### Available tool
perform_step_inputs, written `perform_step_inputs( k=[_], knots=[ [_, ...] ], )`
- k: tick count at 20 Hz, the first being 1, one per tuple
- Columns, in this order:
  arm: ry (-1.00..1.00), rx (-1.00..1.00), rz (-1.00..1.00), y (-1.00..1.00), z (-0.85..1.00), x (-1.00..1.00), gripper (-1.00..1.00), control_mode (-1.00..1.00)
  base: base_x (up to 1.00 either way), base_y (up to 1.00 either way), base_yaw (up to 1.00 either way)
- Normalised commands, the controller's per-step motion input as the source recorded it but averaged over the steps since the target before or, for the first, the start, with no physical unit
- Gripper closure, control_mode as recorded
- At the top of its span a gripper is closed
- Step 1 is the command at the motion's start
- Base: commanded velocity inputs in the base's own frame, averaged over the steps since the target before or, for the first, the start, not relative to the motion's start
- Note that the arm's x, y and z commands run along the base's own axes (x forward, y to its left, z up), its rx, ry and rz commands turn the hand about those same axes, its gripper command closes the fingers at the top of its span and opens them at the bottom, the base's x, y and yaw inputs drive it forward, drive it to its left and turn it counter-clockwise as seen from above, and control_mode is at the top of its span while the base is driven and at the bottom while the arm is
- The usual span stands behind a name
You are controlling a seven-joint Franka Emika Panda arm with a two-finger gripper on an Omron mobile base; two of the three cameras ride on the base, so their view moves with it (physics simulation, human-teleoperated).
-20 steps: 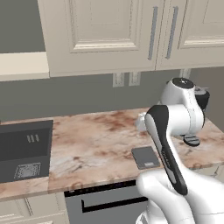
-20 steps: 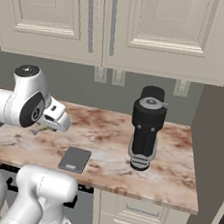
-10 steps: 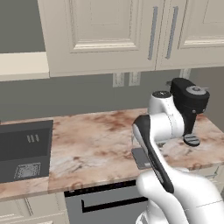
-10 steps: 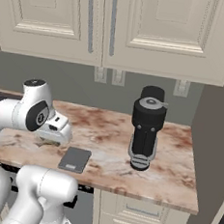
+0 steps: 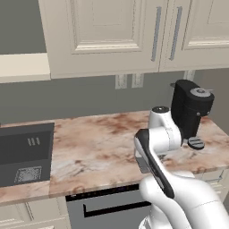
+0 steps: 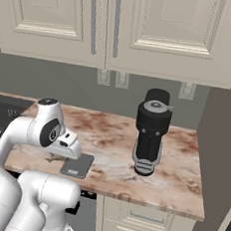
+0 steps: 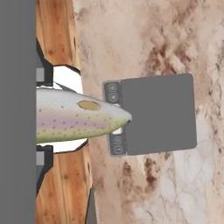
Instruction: Take the fish from the fridge and place it on the digital scale on the counter by the fridge. Wait a few seconds for a reading, then move it to the plate on the dining counter.
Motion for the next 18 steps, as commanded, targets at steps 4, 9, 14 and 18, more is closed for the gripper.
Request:
perform_step_inputs(
  k=[4, 9, 14, 18],
  knots=[
    [0.00, 0.00, 0.00, 0.00, -0.37, 0.43, 1.00, -1.00, 0.00, 0.00, 0.00],
    [0.00, 0.00, 0.00, 0.00, -0.29, 0.46, 1.00, -1.00, 0.00, 0.00, 0.00],
    [0.00, 0.00, 0.00, 0.00, -0.21, 0.37, 1.00, -1.00, 0.00, 0.00, 0.00],
    [0.00, 0.00, 0.00, -0.05, -0.14, 0.13, 1.00, -1.00, 0.00, 0.00, 0.00]
  ],
)
